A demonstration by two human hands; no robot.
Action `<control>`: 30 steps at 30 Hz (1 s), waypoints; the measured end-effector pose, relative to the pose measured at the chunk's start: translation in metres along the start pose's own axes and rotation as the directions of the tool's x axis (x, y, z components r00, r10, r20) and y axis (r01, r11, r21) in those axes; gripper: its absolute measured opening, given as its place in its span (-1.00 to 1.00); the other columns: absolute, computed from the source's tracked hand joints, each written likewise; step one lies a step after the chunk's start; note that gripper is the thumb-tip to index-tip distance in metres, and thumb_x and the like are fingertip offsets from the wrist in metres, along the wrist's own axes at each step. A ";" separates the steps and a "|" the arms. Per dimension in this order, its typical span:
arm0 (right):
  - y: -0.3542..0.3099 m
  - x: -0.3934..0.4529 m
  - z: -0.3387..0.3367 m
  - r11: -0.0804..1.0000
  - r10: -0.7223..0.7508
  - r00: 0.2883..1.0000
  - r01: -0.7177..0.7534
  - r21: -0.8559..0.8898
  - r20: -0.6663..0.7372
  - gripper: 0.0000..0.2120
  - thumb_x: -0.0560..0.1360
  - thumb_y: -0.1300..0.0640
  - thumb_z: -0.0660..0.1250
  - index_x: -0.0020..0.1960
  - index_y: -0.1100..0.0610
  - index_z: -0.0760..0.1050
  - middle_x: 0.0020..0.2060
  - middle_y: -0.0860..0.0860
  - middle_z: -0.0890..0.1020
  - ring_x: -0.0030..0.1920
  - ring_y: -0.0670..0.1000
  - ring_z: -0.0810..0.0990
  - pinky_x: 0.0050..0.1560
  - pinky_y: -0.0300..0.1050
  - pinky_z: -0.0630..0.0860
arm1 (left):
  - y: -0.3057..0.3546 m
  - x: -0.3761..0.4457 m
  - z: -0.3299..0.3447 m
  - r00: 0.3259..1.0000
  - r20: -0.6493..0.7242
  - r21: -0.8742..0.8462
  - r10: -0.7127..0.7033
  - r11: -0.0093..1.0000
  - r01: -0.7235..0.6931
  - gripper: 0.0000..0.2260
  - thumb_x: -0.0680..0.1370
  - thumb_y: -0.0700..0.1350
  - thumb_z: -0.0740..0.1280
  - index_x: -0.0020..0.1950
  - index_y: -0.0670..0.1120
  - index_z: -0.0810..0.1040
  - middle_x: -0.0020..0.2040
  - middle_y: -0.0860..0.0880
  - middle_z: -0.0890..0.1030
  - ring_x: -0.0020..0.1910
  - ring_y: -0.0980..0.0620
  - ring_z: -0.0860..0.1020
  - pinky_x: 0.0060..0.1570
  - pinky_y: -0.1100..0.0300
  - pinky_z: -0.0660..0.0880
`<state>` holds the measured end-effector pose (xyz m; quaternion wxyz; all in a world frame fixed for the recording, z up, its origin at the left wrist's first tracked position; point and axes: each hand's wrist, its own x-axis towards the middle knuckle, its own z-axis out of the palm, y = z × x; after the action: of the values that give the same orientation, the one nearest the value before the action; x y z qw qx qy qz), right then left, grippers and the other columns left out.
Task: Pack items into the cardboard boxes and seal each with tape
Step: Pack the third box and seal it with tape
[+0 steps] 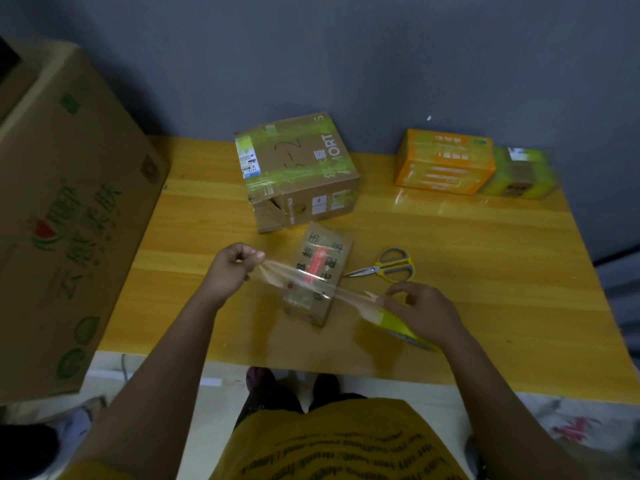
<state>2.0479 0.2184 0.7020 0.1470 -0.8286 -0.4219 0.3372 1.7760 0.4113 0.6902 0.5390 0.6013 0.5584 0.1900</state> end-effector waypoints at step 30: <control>-0.035 0.050 0.058 0.855 0.205 0.973 -0.127 -0.502 0.104 -0.62 0.53 -0.19 0.19 0.10 0.08 0.53 0.03 0.05 0.59 0.09 0.13 0.59 -0.04 -0.10 0.42 | -0.052 0.032 0.065 0.929 0.196 -0.085 -0.313 0.939 0.334 -0.85 0.65 -0.13 0.20 -0.12 -0.06 0.42 -0.11 -0.13 0.52 -0.21 -0.08 0.51 -0.31 0.18 0.52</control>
<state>2.0079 0.2766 0.6564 -0.1315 -0.8434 -0.4308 0.2929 1.8156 0.4004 0.6106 0.6451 0.4831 0.5871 0.0760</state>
